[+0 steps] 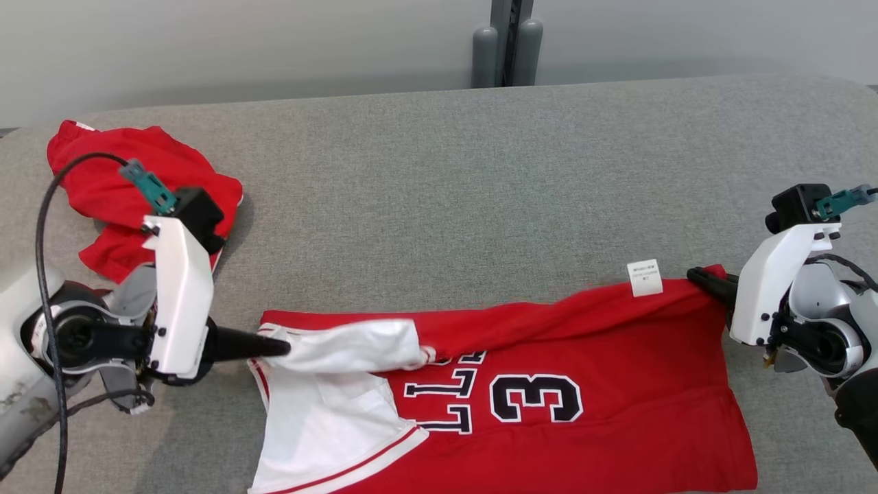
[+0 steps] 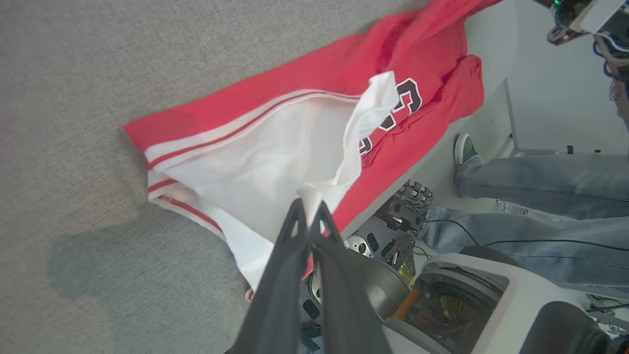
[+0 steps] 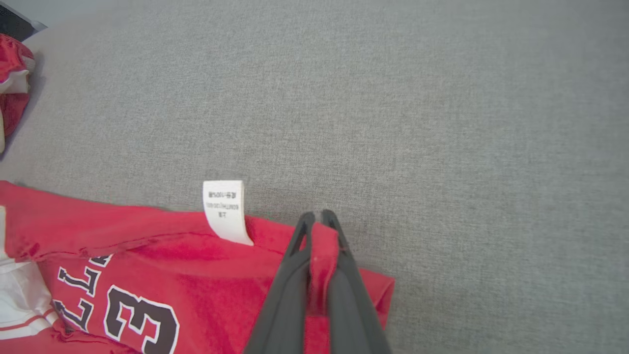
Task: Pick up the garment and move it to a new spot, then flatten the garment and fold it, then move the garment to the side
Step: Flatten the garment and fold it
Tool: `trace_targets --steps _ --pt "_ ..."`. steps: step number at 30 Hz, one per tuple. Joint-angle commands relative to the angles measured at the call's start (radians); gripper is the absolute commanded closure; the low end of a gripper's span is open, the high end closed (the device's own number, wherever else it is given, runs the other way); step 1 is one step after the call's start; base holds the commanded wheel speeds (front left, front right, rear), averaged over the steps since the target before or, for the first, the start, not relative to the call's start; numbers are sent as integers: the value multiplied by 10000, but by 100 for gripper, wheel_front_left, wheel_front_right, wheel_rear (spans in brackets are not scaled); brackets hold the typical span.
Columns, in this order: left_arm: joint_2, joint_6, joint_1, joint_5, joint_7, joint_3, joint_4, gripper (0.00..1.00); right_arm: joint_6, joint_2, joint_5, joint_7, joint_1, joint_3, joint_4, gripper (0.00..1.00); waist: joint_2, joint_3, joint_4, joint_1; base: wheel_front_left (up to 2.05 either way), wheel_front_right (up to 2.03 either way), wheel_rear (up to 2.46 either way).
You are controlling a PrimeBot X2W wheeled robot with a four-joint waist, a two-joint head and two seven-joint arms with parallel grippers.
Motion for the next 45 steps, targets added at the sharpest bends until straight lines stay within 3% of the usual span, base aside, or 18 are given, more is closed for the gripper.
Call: trace_targets --steps 1,11,24,45 --pt "53 78 217 -148 133 -57 -148 100 3 -134 120 58 -110 175 -8 100 0 11 27 0 0 0 0" --pt "282 402 442 -307 755 -361 -976 100 3 -570 772 143 -285 1146 -221 100 0 5 88 0 0 0 0" --pt "362 659 730 -382 1030 -581 -1143 100 3 -1289 1751 1410 -696 2304 -472 100 0 -38 25 0 0 0 0" --pt "331 861 1070 -552 1481 -824 -1211 100 3 -1472 2214 1973 -668 3171 -263 100 0 -46 -36 0 0 0 0"
